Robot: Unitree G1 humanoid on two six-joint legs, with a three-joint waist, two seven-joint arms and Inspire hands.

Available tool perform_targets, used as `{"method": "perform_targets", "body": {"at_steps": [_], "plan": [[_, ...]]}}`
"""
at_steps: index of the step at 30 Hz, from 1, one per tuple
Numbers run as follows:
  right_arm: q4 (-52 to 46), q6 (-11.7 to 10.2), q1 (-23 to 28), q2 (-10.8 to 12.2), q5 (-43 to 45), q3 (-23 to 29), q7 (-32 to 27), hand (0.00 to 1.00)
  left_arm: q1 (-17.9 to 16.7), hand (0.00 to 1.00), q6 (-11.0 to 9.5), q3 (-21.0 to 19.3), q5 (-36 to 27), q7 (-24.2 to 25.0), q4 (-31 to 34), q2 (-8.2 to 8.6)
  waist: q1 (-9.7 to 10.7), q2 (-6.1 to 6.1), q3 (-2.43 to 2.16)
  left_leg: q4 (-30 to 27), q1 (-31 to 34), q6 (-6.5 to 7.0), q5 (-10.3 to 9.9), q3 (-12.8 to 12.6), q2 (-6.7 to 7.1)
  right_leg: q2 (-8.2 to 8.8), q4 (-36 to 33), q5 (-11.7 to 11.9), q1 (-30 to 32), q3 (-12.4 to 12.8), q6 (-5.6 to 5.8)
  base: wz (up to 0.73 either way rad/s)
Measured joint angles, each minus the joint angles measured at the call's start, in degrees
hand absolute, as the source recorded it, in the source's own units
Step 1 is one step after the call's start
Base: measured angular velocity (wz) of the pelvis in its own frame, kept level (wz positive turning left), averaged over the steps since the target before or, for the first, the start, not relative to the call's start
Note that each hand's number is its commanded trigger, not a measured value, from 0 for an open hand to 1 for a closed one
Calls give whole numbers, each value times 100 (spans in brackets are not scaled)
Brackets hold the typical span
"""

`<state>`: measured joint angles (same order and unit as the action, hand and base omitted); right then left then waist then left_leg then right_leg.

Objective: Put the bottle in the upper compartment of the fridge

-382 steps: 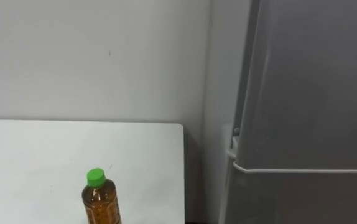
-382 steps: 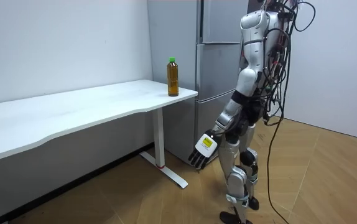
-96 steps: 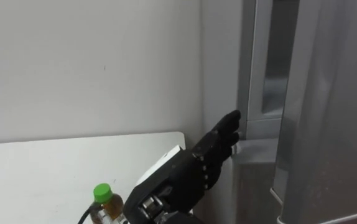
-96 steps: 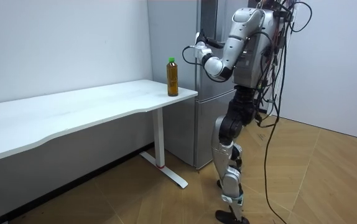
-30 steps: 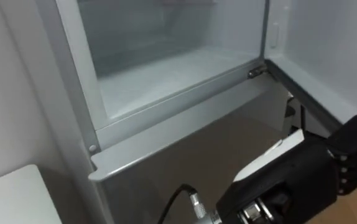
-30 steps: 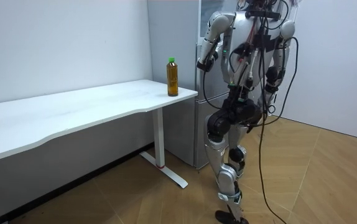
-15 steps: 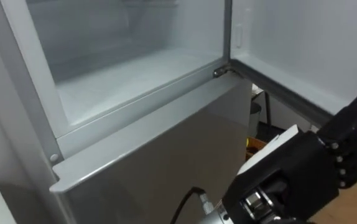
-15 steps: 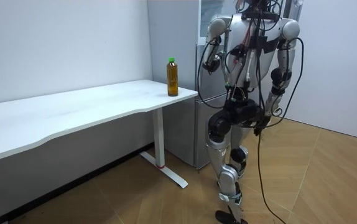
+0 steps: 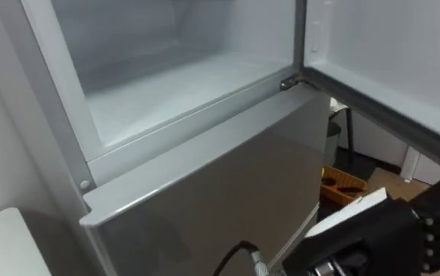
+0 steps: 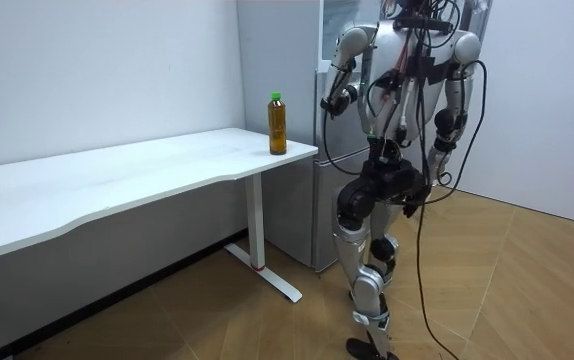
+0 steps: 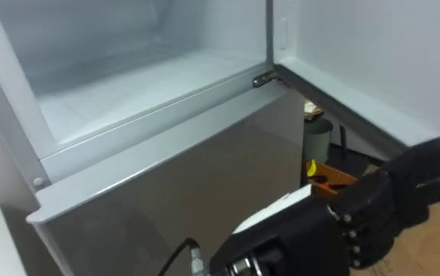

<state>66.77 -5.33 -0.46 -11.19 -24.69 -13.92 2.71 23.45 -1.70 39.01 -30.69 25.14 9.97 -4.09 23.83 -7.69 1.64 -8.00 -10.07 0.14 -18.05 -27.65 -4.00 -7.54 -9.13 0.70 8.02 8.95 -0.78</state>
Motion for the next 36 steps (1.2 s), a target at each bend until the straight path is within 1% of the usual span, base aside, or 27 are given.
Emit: {"method": "perform_targets", "body": {"at_steps": [1,2,4,5,6,7,8,9,10,11,13,14,15,16,17,18,19,21,22,24,25,26,28,30,31,33,36], "plan": [[-1,-1,11,9,-12,-28,-29,0,0,0,16,-3,106,-16,77,-30,-52,32,-3,-69,63,13,10,115,-3,52,-14,-20,-1,-98,0,35],[-5,-3,20,8,-22,-48,-44,0,0,0,17,-3,158,-46,128,-40,-76,49,-3,-93,86,19,15,157,-3,71,-33,-34,3,-134,1,44],[-50,-11,104,13,-5,-60,-102,0,-7,0,16,-64,438,-110,331,-75,-329,144,-17,-156,91,23,28,309,-3,130,-90,-89,-44,-294,-15,36],[-50,-11,124,20,-1,-59,-110,0,-8,0,16,-103,544,-109,384,-80,-391,186,-20,-164,86,22,37,343,-3,139,-96,-95,-61,-328,-21,35],[-54,-13,152,46,23,-56,-131,0,-45,0,14,-208,718,-111,515,-109,-499,267,-15,-163,75,21,65,442,2,166,-89,-102,-103,-413,-30,38],[-44,-16,177,58,53,-63,-127,0,-85,0,-11,-302,870,-124,612,-141,-641,355,-33,-156,88,19,103,508,14,199,-71,-101,-126,-491,-37,37],[-41,-16,181,59,86,-62,-128,0,-103,0,-28,-339,921,-139,641,-152,-696,384,-43,-150,96,22,126,543,23,216,-62,-99,-130,-520,-41,40],[-42,-28,175,58,143,-57,-123,0,-195,0,-37,-420,1044,-203,735,-188,-821,453,-44,-150,138,28,154,663,35,261,-50,-101,-144,-623,-46,45],[-41,-39,174,60,217,-51,-122,0,-366,0,-48,-529,1122,-211,851,-249,-894,475,-63,-152,170,34,186,796,49,305,-51,-107,-155,-732,-56,50],[-36,-42,175,61,239,-47,-122,0,-460,0,-53,-581,1134,-213,903,-293,-931,494,-69,-152,187,39,201,843,56,328,-52,-112,-158,-785,-58,47],[-6,-46,174,70,251,-45,-112,0,-687,0,-57,-774,1180,-213,1022,-408,-1103,536,-83,-151,216,42,237,987,71,376,-44,-119,-181,-910,-62,38],[8,-57,202,76,268,-44,-69,0,-826,0,-60,-928,1280,-220,1109,-499,-1206,581,-95,-151,208,38,260,1075,73,400,-35,-131,-231,-998,-71,45],[15,-72,225,74,286,-44,-28,0,-901,0,-70,-1064,1296,-249,1185,-635,-1301,615,-89,-151,174,33,271,1183,71,423,-30,-155,-315,-1087,-78,50],[37,-94,222,59,361,-46,2,0,-971,0,-78,-1205,1357,-292,1307,-745,-1380,622,-98,-152,169,30,274,1243,68,430,-37,-175,-344,-1112,-80,38],[40,-99,215,49,427,-40,4,0,-990,0,-85,-1261,1416,-342,1374,-779,-1447,621,-99,-152,169,30,275,1262,68,435,-38,-179,-351,-1130,-80,25],[38,-103,203,39,590,-32,7,0,-1040,0,-109,-1404,1629,-411,1498,-793,-1575,619,-100,-152,174,31,276,1324,67,458,-45,-193,-364,-1213,-84,23],[35,-106,203,37,744,-22,32,0,-1118,0,-163,-1510,1816,-503,1592,-794,-1633,623,-105,-154,171,31,276,1402,66,472,-44,-210,-393,-1284,-88,26],[36,-108,186,23,864,-14,116,0,-1196,0,-285,-1639,2005,-644,1613,-796,-1660,631,-115,-156,179,27,287,1543,71,513,-52,-254,-445,-1432,-92,42],[38,-109,169,18,926,-1,155,0,-1202,0,-295,-1686,2046,-732,1616,-809,-1683,628,-117,-156,179,26,292,1622,72,535,-51,-285,-480,-1518,-90,41],[38,-122,151,19,1027,30,226,0,-1229,0,-308,-1875,2141,-746,1728,-853,-1818,596,-144,-148,177,24,293,1687,68,533,-53,-312,-488,-1546,-95,17],[43,-132,154,20,1162,59,259,0,-1237,0,-365,-2034,2214,-765,1788,-886,-1876,575,-157,-146,166,15,299,1718,65,535,-53,-330,-512,-1567,-97,9],[48,-133,158,20,1189,57,277,0,-1238,0,-381,-2105,2260,-799,1818,-895,-1925,569,-161,-151,155,12,303,1739,65,539,-52,-340,-532,-1583,-100,16],[194,-211,154,35,1216,68,384,0,-1280,0,-507,-2377,2367,-887,1861,-905,-1979,567,-164,-170,135,10,304,1850,63,562,-47,-393,-606,-1691,-95,26],[214,-221,188,34,1205,144,441,0,-1361,0,-534,-2593,2365,-946,1890,-892,-2061,566,-164,-168,134,10,305,1890,60,566,-34,-415,-632,-1737,-90,21],[242,-222,204,35,1207,184,476,0,-1436,0,-535,-2745,2335,-1008,1902,-891,-2088,567,-162,-167,130,9,305,1933,53,577,17,-416,-690,-1816,-92,22],[382,-222,196,35,1203,243,512,0,-1498,0,-534,-2927,2325,-1132,1893,-904,-2100,572,-159,-164,125,6,307,2026,53,598,49,-434,-747,-1919,-85,28],[463,-216,201,37,1181,308,543,0,-1508,0,-535,-3306,2212,-1323,1939,-980,-2270,567,-157,-160,132,5,307,2100,55,608,49,-452,-765,-1965,-82,14]]}}
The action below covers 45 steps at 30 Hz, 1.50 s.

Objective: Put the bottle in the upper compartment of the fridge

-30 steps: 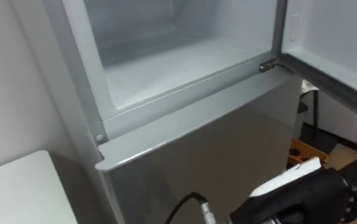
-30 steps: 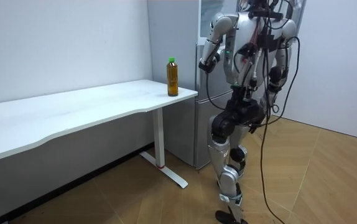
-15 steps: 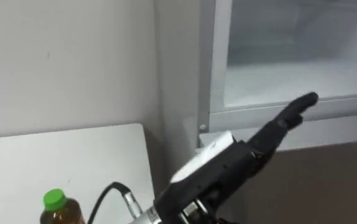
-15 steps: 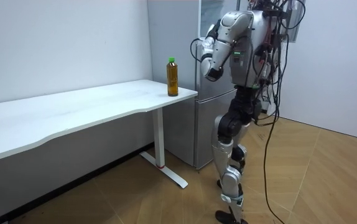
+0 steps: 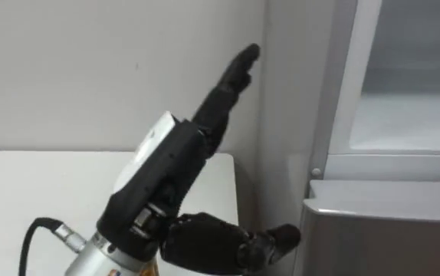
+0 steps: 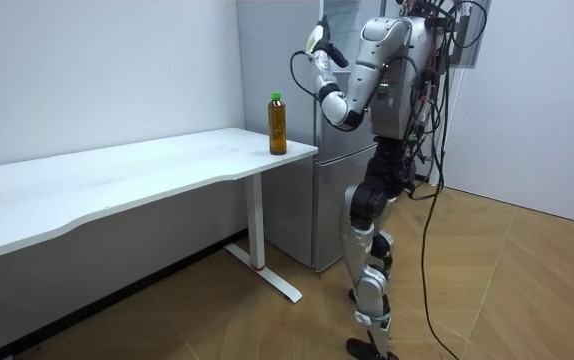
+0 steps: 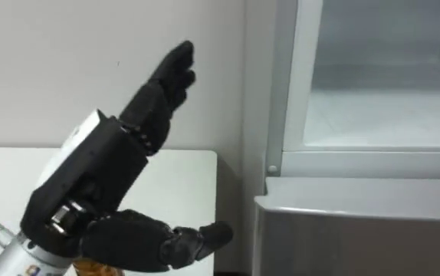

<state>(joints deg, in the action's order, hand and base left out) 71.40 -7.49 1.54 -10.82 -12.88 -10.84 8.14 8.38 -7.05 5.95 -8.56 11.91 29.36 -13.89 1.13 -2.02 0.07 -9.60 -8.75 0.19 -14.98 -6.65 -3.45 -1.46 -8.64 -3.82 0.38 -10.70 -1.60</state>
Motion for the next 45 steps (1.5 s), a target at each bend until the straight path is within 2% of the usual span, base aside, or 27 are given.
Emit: {"method": "perform_targets", "body": {"at_steps": [3,4,7,9,11,13,14,16,18,20,22,26,28,29,31,32,34,37,38,42,44,45], "plan": [[-45,-1,117,14,16,227,16,0,-125,0,0,-542,-86,-149,71,-18,-36,-25,0,-2,5,0,0,94,11,19,0,-48,-41,-63,17,17],[-39,0,157,19,21,344,7,0,-207,0,0,-784,-113,-237,155,-3,-109,-45,4,-2,3,0,0,96,11,22,-8,-58,-40,-65,21,7],[8,5,199,62,16,546,-50,0,-294,0,-5,-1266,-541,-453,238,-1,-194,-46,3,-2,10,0,0,140,6,35,-12,-87,-58,-117,20,9],[13,5,214,90,17,606,-101,0,-394,0,-5,-1475,-559,-626,243,2,-207,-47,2,-1,1,0,0,212,9,52,-15,-117,-100,-214,26,20],[21,6,291,138,4,748,-119,0,-563,0,-3,-1624,-554,-757,244,56,-251,-38,8,9,-60,-2,1,230,6,52,-16,-154,-175,-233,33,15],[25,9,385,171,-37,825,-170,0,-751,0,-2,-1885,-553,-993,233,197,-355,-32,10,14,-136,-2,1,282,3,45,-5,-173,-255,-251,30,0],[26,10,386,177,-38,834,-179,0,-822,0,-5,-1980,-569,-1062,222,193,-391,-32,10,18,-136,-2,1,298,4,47,-6,-181,-257,-262,29,0],[7,25,441,183,-53,911,-185,0,-1203,0,-6,-2202,-727,-1320,106,193,-484,-31,8,17,-136,-2,1,298,6,52,-12,-207,-256,-280,28,0],[-29,120,459,185,-54,999,-181,0,-1572,0,-7,-2278,-748,-1470,-105,195,-508,-21,5,15,-134,-3,0,300,7,61,-20,-229,-262,-316,30,10],[-68,141,485,190,-48,1021,-189,0,-1876,0,6,-2279,-684,-1615,-470,269,-521,-17,1,5,-133,-3,0,374,15,77,-39,-259,-283,-367,39,18],[-265,140,595,201,-49,1123,-189,0,-2309,0,33,-2271,-643,-1784,-946,432,-547,-6,-2,5,-148,-3,0,458,23,96,-19,-283,-351,-456,53,22],[-301,138,665,206,-12,1281,-223,0,-2814,0,38,-2259,-471,-2063,-1912,451,-579,12,-3,10,-163,-3,0,536,29,123,-30,-329,-404,-532,65,16],[-308,139,757,208,-69,1337,-251,0,-3044,0,28,-2215,-573,-2275,-2850,464,-610,35,-17,11,-211,-3,0,528,31,124,-40,-363,-453,-545,71,4],[-334,143,769,209,-69,1353,-256,0,-3110,0,19,-2200,-597,-2318,-3108,475,-620,44,-18,14,-221,-3,0,522,30,124,-58,-374,-452,-526,71,0],[-526,221,878,216,-11,1439,-299,0,-3313,0,28,-2127,-734,-2500,-4140,580,-629,69,-6,19,-244,-4,-1,529,30,130,-109,-405,-443,-524,68,-4],[-548,220,897,219,-10,1440,-310,0,-3351,0,30,-2125,-756,-2524,-4336,618,-628,81,3,20,-244,-4,-1,528,30,128,-105,-405,-442,-523,68,0],[-592,260,940,222,-13,1450,-316,0,-3414,0,30,-2034,-886,-2538,-5200,656,-655,160,13,21,-245,-6,-2,490,25,125,-98,-408,-444,-519,65,0],[-716,263,1025,219,-26,1496,-312,0,-3483,0,38,-2025,-886,-2532,-6047,696,-655,179,17,56,-269,-11,-5,476,26,121,-99,-410,-437,-504,68,0],[-719,268,1020,216,-16,1497,-311,0,-3498,0,40,-2024,-852,-2531,-6179,690,-659,172,14,67,-269,-17,-9,455,23,116,-101,-410,-437,-506,68,0],[-683,395,1033,213,-12,1549,-298,0,-3457,0,70,-2003,-614,-2474,-7379,657,-609,53,1,196,-296,-28,-21,423,7,102,-116,-399,-417,-537,80,5],[-684,448,1036,202,-11,1559,-301,0,-3445,0,145,-1884,-558,-2454,-7972,606,-596,18,-16,193,-321,-28,-21,413,7,97,-113,-397,-435,-517,82,-4],[-676,460,1035,203,-6,1606,-302,0,-3444,0,259,-1862,-474,-2415,-8338,599,-582,18,-16,192,-342,-28,-21,392,6,88,-112,-397,-439,-488,82,-9]]}}
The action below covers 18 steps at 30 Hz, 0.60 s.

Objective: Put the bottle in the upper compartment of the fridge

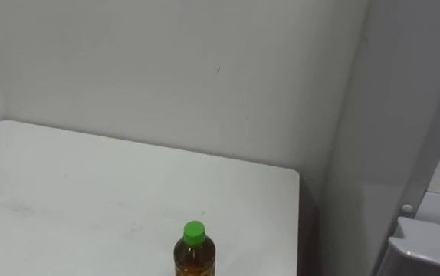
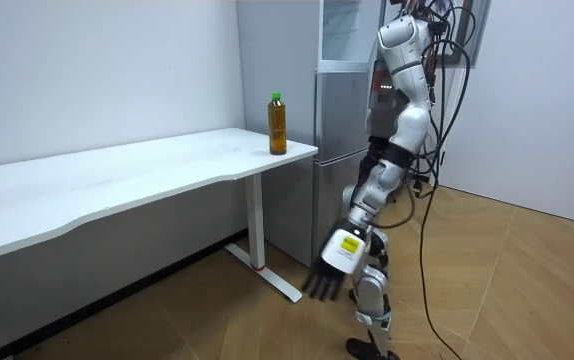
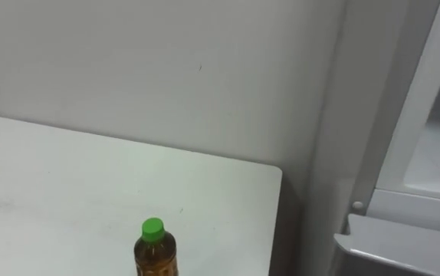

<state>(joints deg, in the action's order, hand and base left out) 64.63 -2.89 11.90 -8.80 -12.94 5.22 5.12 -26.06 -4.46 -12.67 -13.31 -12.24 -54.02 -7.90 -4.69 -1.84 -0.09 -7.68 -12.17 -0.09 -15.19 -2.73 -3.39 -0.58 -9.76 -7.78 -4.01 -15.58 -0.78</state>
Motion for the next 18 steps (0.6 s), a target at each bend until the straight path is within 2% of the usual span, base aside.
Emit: {"method": "perform_targets", "body": {"at_steps": [4,6,9,14,16,18], "plan": [[17,60,-11,-11,-4,50,-13,0,1,0,531,62,232,238,-494,52,16,-36,10,-10,-25,0,0,-113,-2,-9,-13,0,8,118,0,-9],[6,69,-11,-11,-15,48,-17,0,51,0,696,62,444,366,-527,52,16,-44,15,-6,-27,0,0,-120,-2,-8,-8,0,13,120,0,0],[-32,131,-37,-11,-60,43,-39,0,340,0,917,74,911,590,-531,41,54,-65,18,-8,-7,0,0,-120,-2,3,-37,3,22,100,0,4],[-33,161,-219,0,-202,-174,-13,0,909,0,915,514,1134,762,-510,12,261,-75,21,-17,52,0,0,-181,6,32,-166,-10,123,110,-10,-3],[-39,157,-304,22,-237,-178,-8,0,1128,0,820,645,1132,846,-462,23,333,-72,17,-19,49,0,0,-255,9,30,-213,-19,177,145,-16,-17],[-71,160,-308,23,-245,-183,-14,0,1206,0,708,735,1131,914,-369,37,335,-65,19,-21,51,1,1,-323,8,34,-236,-18,225,162,-19,-21]]}}
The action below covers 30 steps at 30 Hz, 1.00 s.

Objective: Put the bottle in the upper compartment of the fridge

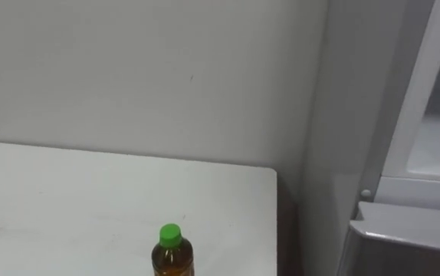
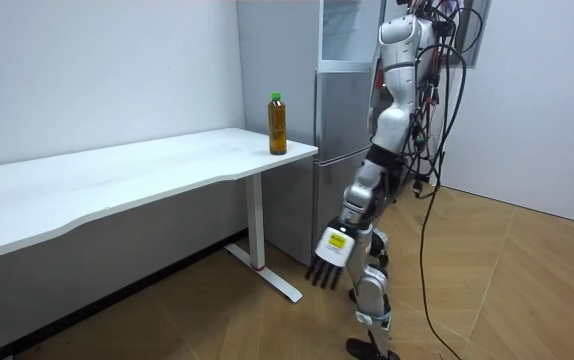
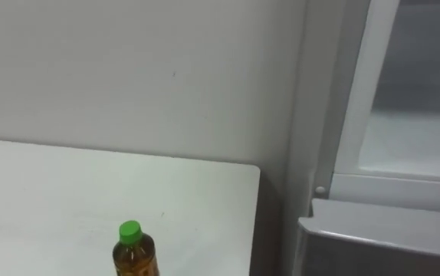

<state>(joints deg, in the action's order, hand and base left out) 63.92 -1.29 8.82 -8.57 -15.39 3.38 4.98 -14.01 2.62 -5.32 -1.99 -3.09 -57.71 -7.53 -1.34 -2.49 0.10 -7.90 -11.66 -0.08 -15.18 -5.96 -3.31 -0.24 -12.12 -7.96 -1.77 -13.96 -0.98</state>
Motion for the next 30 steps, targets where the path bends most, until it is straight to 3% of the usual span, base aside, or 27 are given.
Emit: {"method": "perform_targets", "body": {"at_steps": [3,6,11,15,17,23,30], "plan": [[-318,-1,38,4,-17,5,-12,0,-12,0,-158,-4,0,108,36,51,1,36,-2,-56,24,0,0,-172,12,9,-65,-19,81,109,-7,-22],[-1020,-28,214,26,49,16,40,0,-121,0,-257,-25,4,155,97,52,60,70,-14,-80,25,0,0,-187,15,8,-59,-36,84,141,2,-6],[-2060,36,497,33,45,-108,246,0,-185,0,-272,-1,13,275,244,20,97,120,-17,-86,16,-2,1,-277,8,-11,-81,-43,180,201,-1,-6],[-3310,73,1065,7,49,-421,279,0,-189,0,-297,125,17,344,409,-19,127,133,-3,-80,66,-2,1,-380,13,-27,-155,-34,272,313,-15,-19],[-3565,75,1174,5,43,-492,317,0,-190,0,-315,188,29,370,490,-37,133,151,1,-79,72,-2,1,-483,8,-30,-157,-26,283,327,-23,-8],[-4307,95,1520,-2,-42,-651,510,0,-131,0,-408,409,32,381,637,16,128,215,15,-75,123,-2,1,-487,10,-42,-164,6,349,367,-27,-1],[-4998,525,1546,-107,65,-653,822,0,-318,0,-469,447,27,408,716,-45,124,221,12,-81,215,-2,1,-513,8,-58,-280,29,520,451,-60,-6]]}}
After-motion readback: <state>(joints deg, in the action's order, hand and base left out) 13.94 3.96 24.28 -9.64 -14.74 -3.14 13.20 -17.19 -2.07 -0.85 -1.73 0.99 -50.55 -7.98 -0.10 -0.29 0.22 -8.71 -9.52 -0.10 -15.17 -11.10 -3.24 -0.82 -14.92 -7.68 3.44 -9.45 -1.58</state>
